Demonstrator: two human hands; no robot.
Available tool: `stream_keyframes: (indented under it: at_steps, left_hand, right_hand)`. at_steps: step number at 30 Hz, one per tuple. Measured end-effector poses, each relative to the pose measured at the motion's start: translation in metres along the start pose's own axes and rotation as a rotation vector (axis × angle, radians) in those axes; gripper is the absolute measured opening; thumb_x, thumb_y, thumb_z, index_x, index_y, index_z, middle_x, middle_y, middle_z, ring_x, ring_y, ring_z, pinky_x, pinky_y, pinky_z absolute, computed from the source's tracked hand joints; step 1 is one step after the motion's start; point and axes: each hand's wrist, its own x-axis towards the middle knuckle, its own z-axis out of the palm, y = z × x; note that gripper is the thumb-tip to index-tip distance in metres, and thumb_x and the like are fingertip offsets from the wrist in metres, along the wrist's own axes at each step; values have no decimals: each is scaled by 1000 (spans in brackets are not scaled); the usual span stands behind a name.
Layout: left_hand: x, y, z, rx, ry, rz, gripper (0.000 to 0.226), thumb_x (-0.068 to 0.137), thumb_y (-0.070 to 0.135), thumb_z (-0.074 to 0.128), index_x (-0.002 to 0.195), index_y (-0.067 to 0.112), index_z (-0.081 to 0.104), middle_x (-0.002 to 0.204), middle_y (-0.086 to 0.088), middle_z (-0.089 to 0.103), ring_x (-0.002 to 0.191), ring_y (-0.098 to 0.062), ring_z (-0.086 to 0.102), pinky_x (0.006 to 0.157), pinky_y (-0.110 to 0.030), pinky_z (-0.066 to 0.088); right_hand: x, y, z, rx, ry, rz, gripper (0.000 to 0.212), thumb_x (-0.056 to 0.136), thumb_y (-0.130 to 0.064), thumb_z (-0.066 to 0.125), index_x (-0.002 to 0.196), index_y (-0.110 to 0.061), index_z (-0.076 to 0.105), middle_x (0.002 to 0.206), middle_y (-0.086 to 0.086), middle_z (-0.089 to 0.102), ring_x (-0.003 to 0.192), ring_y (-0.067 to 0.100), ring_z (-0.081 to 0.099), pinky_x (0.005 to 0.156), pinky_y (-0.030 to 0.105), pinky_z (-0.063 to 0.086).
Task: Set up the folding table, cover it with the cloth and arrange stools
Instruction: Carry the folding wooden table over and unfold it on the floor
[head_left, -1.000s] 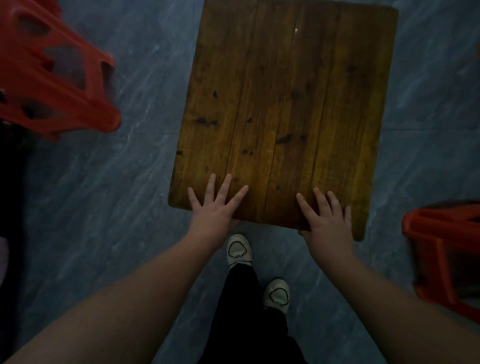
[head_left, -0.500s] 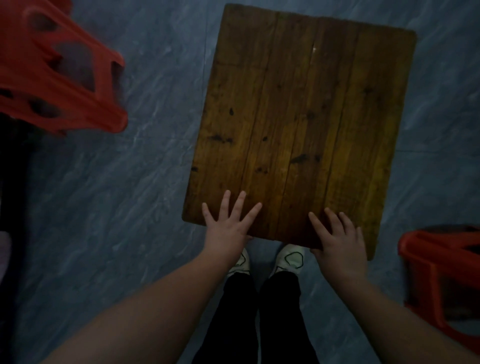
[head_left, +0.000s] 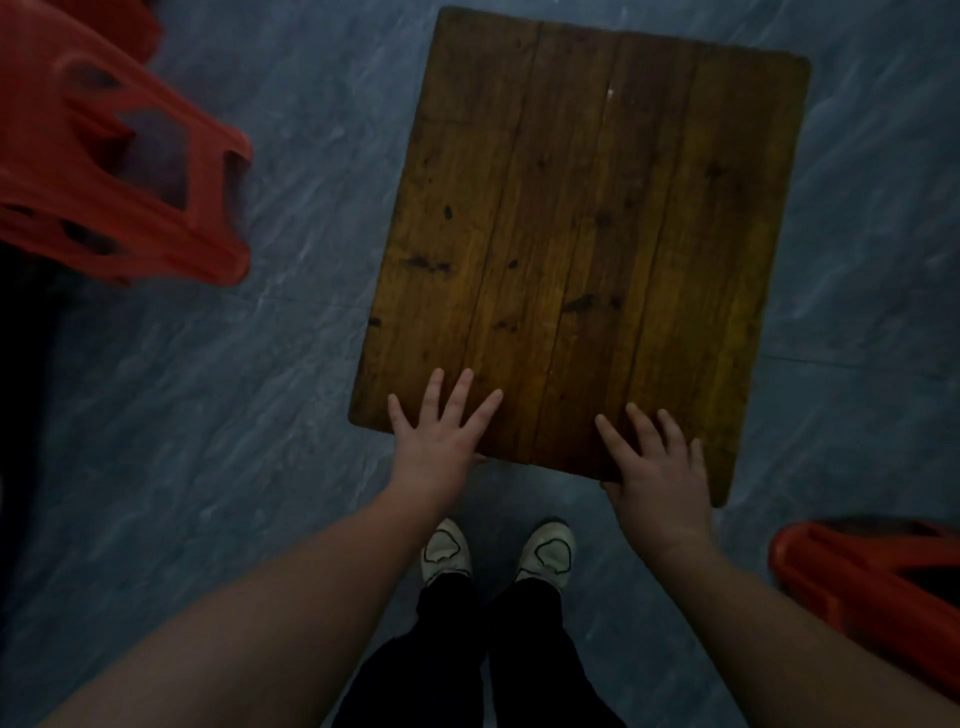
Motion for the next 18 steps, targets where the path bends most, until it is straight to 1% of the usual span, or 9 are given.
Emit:
stream_keyframes:
  at_steps: [3, 8, 13, 18]
  left_hand:
    - [24, -3, -19, -13, 26, -13, 78, 99, 52, 43, 150, 47, -17, 164, 3, -20, 148, -31, -23, 110, -75, 1]
    - [67, 0, -56, -32, 34, -20, 79, 99, 53, 43, 150, 48, -16, 164, 3, -20, 148, -30, -22, 111, -75, 1]
    - [106, 8, -94, -64, 23, -38, 78, 100, 51, 42, 149, 47, -18, 163, 3, -22, 148, -31, -23, 111, -74, 0]
    - [149, 12, -133, -54, 30, -32, 80, 100, 52, 41, 148, 46, -23, 163, 1, -24, 148, -34, -23, 111, -75, 0]
  right_hand:
    - [30, 5, -12, -18, 15, -16, 79, 83, -41, 73, 151, -40, 33, 160, 4, 33, 146, 36, 23, 112, 65, 26]
    - [79, 20, -33, -16, 78, -38, 79, 76, -34, 81, 146, -36, 45, 154, 7, 42, 142, 40, 32, 108, 68, 30]
    - [129, 35, -64, -20, 72, -36, 79, 76, -28, 81, 146, -35, 45, 154, 6, 42, 143, 39, 32, 110, 66, 29]
    - [178, 49, -97, -60, 55, -48, 78, 79, -28, 79, 148, -36, 42, 155, 3, 41, 143, 36, 33, 111, 62, 31]
